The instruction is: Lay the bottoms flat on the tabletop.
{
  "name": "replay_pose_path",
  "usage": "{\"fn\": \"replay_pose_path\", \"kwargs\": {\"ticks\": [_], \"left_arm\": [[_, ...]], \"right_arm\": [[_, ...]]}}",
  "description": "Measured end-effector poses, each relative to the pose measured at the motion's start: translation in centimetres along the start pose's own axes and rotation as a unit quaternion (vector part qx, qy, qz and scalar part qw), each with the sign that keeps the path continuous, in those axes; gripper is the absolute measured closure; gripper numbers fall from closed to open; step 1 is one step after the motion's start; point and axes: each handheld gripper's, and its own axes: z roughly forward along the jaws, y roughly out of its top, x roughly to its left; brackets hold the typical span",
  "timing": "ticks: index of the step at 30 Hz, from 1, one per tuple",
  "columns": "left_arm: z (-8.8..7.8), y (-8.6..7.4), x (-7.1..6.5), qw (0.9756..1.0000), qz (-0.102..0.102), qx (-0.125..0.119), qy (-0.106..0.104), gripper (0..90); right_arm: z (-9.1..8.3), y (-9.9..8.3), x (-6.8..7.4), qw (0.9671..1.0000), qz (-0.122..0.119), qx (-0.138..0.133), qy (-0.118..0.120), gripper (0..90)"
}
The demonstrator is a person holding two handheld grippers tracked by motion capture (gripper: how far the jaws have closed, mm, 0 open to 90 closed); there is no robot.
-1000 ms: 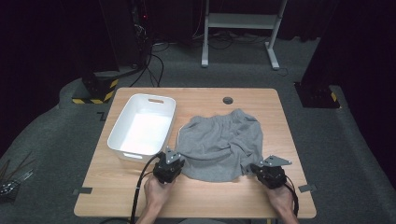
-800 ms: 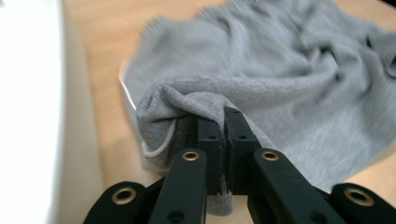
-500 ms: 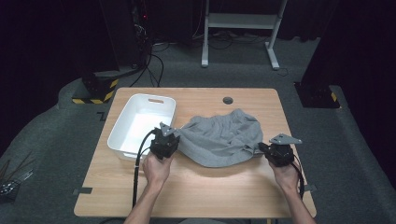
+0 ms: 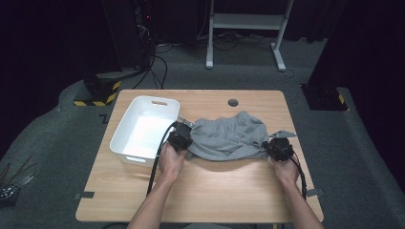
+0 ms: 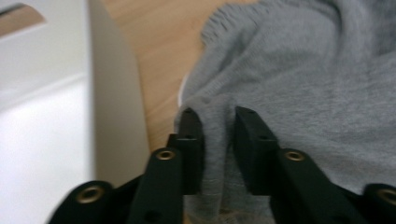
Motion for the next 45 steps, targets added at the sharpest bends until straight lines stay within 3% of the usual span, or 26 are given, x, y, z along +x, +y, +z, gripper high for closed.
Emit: {"fn": "replay_pose_path", "kwargs": {"ticks": [3,10,15,18,27,29,32,36,38,39,41,45], "left_arm": [[-0.3,-0.4,-0.4,0.9999,0.011,-0.007,-0.008,59.9],[-3.0,-1.9,-0.7,0.9979,0.020,-0.039,-0.048,48.4],[-4.4,-3.1,-0.5,0.9953,0.005,-0.059,-0.078,47.3],[-4.8,-3.6,-0.7,0.9952,0.014,-0.060,-0.076,47.4],[-5.8,-5.4,-1.6,0.9938,0.023,-0.060,-0.090,48.1],[-5.7,-6.0,-1.9,0.9934,0.025,-0.058,-0.096,48.2],[-4.9,-6.7,-2.4,0.9930,0.026,-0.046,-0.106,48.0],[-2.7,-6.7,-3.0,0.9938,0.026,-0.018,-0.107,45.4],[-1.8,-6.4,-3.2,0.9946,0.029,-0.012,-0.099,45.9],[-1.4,-6.3,-3.1,0.9951,0.027,-0.009,-0.095,48.5],[-1.0,-5.9,-2.9,0.9956,0.025,-0.011,-0.089,60.5],[-1.1,-4.7,-2.2,0.9961,0.013,-0.031,-0.082,79.9]], "right_arm": [[-0.4,0.0,0.5,0.9999,0.001,-0.012,0.006,79.8],[-3.8,-0.7,1.1,0.9982,0.000,-0.058,0.017,64.6],[-6.1,-2.2,1.8,0.9964,-0.003,-0.079,0.030,67.0],[-6.8,-3.5,2.5,0.9960,-0.013,-0.076,0.044,70.2],[-6.5,-6.6,5.1,0.9943,-0.033,-0.049,0.089,74.4],[-6.2,-6.7,5.6,0.9941,-0.033,-0.047,0.092,68.7],[-5.8,-6.5,6.4,0.9949,-0.043,-0.051,0.075,53.1],[-4.4,-5.7,6.9,0.9958,-0.051,-0.036,0.067,45.3],[-3.7,-5.3,7.0,0.9965,-0.050,-0.030,0.060,51.0],[-3.3,-5.1,7.0,0.9970,-0.051,-0.023,0.053,59.9],[-3.0,-4.7,6.6,0.9968,-0.046,-0.023,0.061,77.9],[-3.4,-3.2,5.3,0.9961,-0.033,-0.032,0.075,83.1]]}}
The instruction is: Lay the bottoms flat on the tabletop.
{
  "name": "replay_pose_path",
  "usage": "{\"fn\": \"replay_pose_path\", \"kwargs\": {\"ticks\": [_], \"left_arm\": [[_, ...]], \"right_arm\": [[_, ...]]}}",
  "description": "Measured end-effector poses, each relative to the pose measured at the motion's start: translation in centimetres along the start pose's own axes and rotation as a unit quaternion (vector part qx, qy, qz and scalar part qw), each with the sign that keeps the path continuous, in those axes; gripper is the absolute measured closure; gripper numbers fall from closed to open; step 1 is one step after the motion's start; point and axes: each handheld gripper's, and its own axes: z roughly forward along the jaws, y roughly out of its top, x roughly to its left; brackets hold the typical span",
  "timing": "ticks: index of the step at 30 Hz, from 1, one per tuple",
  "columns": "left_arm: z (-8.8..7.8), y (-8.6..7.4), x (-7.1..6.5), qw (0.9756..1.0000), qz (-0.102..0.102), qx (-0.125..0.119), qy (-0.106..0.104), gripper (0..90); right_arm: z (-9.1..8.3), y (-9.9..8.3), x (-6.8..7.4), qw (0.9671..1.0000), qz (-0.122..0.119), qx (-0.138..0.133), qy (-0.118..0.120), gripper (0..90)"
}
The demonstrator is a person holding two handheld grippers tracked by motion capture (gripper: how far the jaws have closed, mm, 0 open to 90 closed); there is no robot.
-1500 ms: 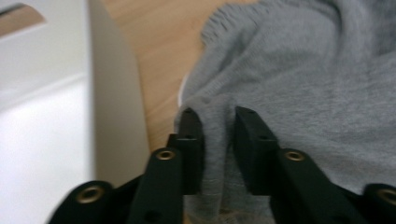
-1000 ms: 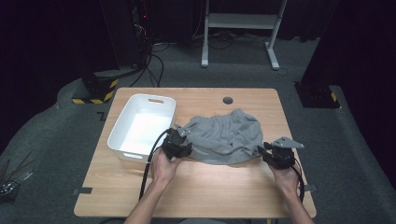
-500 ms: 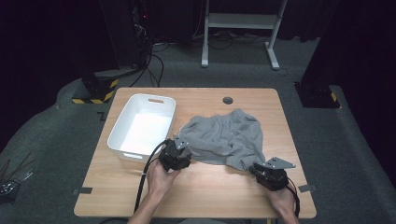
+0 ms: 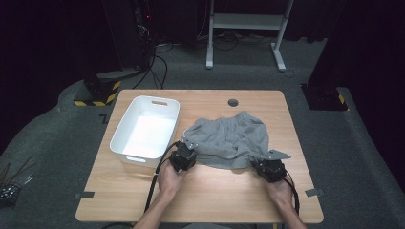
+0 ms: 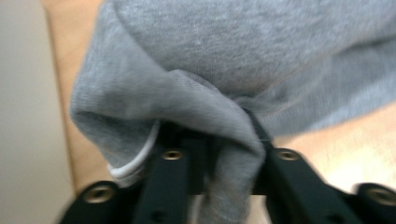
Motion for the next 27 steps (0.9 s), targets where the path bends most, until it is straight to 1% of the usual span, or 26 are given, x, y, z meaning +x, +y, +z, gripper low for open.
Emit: {"fn": "replay_pose_path", "kwargs": {"ticks": [2,3,5,6,8,11,13,14,16,17,18,19,20,21,22,23,24,25,27], "left_arm": [[-0.3,0.9,0.2,0.9999,-0.002,-0.013,0.009,82.8],[-0.4,1.4,0.4,0.9998,-0.006,-0.018,0.011,83.2],[-0.6,2.3,0.9,0.9993,-0.021,-0.027,0.018,83.5],[-0.7,2.7,1.2,0.9989,-0.026,-0.030,0.024,83.6],[-0.7,3.5,1.7,0.9981,-0.040,-0.030,0.035,83.6],[-0.4,4.4,2.2,0.9968,-0.047,-0.018,0.062,83.6],[0.2,4.8,2.2,0.9958,-0.043,-0.002,0.081,83.5],[0.6,5.0,2.0,0.9953,-0.037,0.011,0.089,83.5],[1.5,5.2,1.6,0.9938,-0.024,0.031,0.104,83.0],[2.1,5.3,1.4,0.9932,-0.020,0.041,0.107,82.4],[2.5,5.3,1.2,0.9927,-0.018,0.048,0.109,81.5],[3.0,5.3,1.0,0.9921,-0.010,0.055,0.112,80.0],[3.3,5.3,0.8,0.9917,-0.008,0.063,0.112,77.0],[3.5,5.3,0.6,0.9917,-0.002,0.065,0.111,73.3],[3.4,5.3,0.3,0.9919,0.004,0.062,0.111,68.2],[3.1,5.2,0.1,0.9923,0.011,0.057,0.109,63.2],[2.7,5.1,-0.1,0.9934,0.012,0.047,0.104,59.9],[2.1,4.9,-0.1,0.9952,0.010,0.035,0.090,57.0],[1.0,4.5,-0.3,0.9972,0.008,0.018,0.072,53.5]], "right_arm": [[-0.4,1.1,-0.6,0.9999,-0.003,-0.012,-0.006,83.2],[-0.6,1.7,-0.8,0.9998,-0.004,-0.017,-0.009,83.2],[-0.8,2.9,-1.4,0.9995,-0.001,-0.027,-0.018,83.1],[-0.7,3.4,-1.9,0.9992,-0.002,-0.032,-0.023,83.1],[-0.4,4.4,-2.7,0.9989,0.008,-0.033,-0.031,83.0],[0.4,5.3,-3.9,0.9983,0.023,-0.029,-0.044,82.9],[1.1,5.6,-4.5,0.9979,0.032,-0.021,-0.052,82.7],[1.5,5.6,-4.7,0.9978,0.034,-0.013,-0.055,82.7],[2.5,5.4,-4.9,0.9976,0.030,0.004,-0.063,82.6],[3.0,5.3,-4.9,0.9973,0.027,0.015,-0.066,82.6],[3.5,5.1,-4.8,0.9970,0.028,0.025,-0.068,82.4],[3.9,4.9,-4.8,0.9967,0.029,0.033,-0.068,82.1],[4.3,4.8,-4.9,0.9964,0.031,0.038,-0.069,81.5],[4.6,4.7,-4.8,0.9962,0.032,0.044,-0.068,81.2],[4.7,4.5,-4.8,0.9962,0.032,0.046,-0.067,81.0],[4.8,4.5,-4.7,0.9962,0.031,0.046,-0.068,81.0],[4.7,4.4,-4.7,0.9962,0.032,0.045,-0.067,81.0],[4.7,4.4,-4.7,0.9962,0.033,0.046,-0.066,81.0],[4.7,4.4,-4.8,0.9961,0.033,0.048,-0.066,81.0]]}}
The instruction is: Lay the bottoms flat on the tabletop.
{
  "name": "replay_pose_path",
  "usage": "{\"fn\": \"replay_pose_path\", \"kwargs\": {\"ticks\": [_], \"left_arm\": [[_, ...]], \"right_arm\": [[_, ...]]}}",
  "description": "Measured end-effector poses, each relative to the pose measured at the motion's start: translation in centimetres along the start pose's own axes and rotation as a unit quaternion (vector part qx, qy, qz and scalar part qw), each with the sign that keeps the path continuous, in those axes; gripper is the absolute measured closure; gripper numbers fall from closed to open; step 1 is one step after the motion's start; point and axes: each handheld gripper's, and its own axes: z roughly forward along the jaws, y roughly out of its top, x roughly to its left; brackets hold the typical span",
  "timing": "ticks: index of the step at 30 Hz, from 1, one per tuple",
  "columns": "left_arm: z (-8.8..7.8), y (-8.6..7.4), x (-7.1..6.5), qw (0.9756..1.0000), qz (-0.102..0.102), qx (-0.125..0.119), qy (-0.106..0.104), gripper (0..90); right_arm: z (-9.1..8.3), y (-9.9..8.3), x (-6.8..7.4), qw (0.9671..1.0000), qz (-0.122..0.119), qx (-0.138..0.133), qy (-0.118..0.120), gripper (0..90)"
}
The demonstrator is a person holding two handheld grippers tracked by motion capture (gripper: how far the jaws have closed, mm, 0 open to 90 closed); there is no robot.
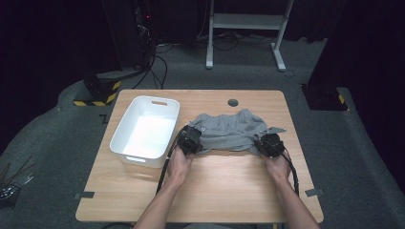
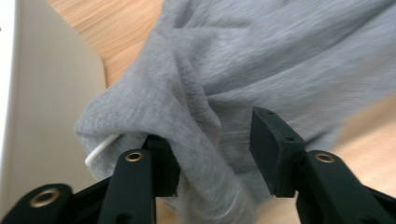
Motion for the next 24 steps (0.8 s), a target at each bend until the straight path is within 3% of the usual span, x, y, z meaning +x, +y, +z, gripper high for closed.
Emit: {"fn": "replay_pose_path", "kwargs": {"ticks": [9,12,13,17,20,24], "left_arm": [[-3.8,-3.1,-0.9,0.9972,0.018,-0.031,-0.066,50.4],[-4.2,-3.6,-1.6,0.9962,0.026,-0.037,-0.074,53.1],[-3.9,-3.9,-2.4,0.9940,0.039,-0.034,-0.096,53.4],[-1.4,-3.8,-3.7,0.9923,0.066,-0.018,-0.103,54.6],[0.7,-3.3,-3.9,0.9935,0.064,-0.004,-0.094,54.7],[2.0,-2.8,-3.8,0.9951,0.063,-0.007,-0.076,51.9]], "right_arm": [[0.2,0.1,0.1,1.0000,0.000,0.007,-0.003,81.3],[0.3,0.2,0.2,0.9999,-0.001,0.010,-0.005,81.3],[0.3,0.2,0.2,0.9999,-0.001,0.010,-0.005,81.4],[0.3,0.2,0.2,0.9999,-0.004,0.011,-0.006,81.4],[0.3,0.2,0.2,0.9999,-0.003,0.011,-0.005,81.4],[0.3,0.2,0.2,0.9999,-0.005,0.010,-0.005,81.4]]}}
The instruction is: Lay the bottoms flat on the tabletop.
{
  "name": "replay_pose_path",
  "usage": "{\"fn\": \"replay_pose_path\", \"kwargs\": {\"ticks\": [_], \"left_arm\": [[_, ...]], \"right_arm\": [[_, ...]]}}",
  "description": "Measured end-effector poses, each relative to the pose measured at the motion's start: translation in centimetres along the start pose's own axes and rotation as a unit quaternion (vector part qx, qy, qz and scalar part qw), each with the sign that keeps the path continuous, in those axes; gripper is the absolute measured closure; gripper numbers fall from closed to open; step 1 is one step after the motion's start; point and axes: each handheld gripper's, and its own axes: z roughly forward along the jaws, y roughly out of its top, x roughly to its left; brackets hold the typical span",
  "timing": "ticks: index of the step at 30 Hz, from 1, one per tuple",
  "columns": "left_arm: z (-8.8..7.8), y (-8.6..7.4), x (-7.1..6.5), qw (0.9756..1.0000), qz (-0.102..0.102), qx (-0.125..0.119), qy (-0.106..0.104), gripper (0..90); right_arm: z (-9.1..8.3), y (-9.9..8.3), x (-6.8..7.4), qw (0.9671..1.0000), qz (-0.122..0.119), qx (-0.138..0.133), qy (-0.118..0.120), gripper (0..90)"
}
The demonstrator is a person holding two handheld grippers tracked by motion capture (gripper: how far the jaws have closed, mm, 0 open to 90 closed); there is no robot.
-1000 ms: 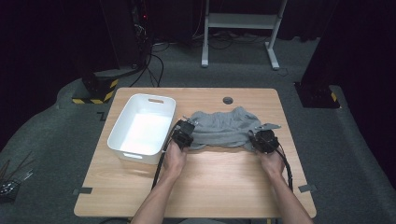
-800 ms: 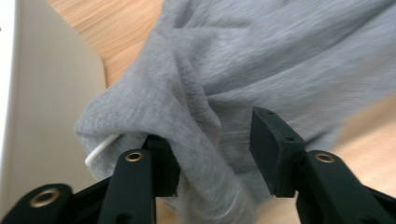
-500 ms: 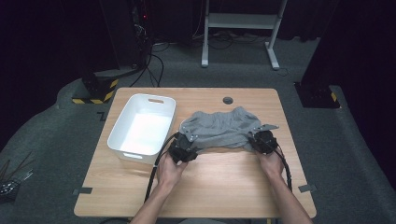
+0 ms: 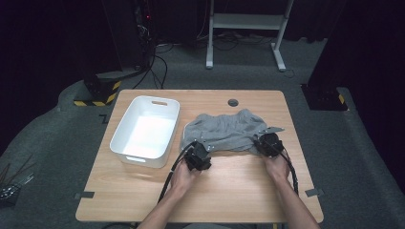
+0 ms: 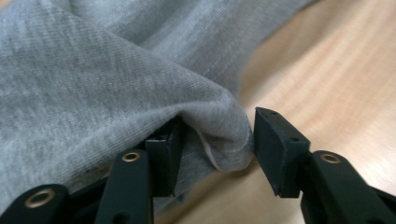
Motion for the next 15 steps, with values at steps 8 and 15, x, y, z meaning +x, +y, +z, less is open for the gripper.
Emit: {"fn": "replay_pose_path", "kwargs": {"ticks": [8,15], "left_arm": [[1.1,1.2,0.9,0.9997,-0.020,0.008,0.011,73.3],[-2.2,0.7,2.1,0.9987,-0.031,-0.019,-0.036,84.1]], "right_arm": [[0.0,0.0,0.0,1.0000,-0.001,0.000,0.001,81.4],[-1.4,-0.1,-0.1,0.9999,-0.003,-0.014,0.007,81.6]]}}
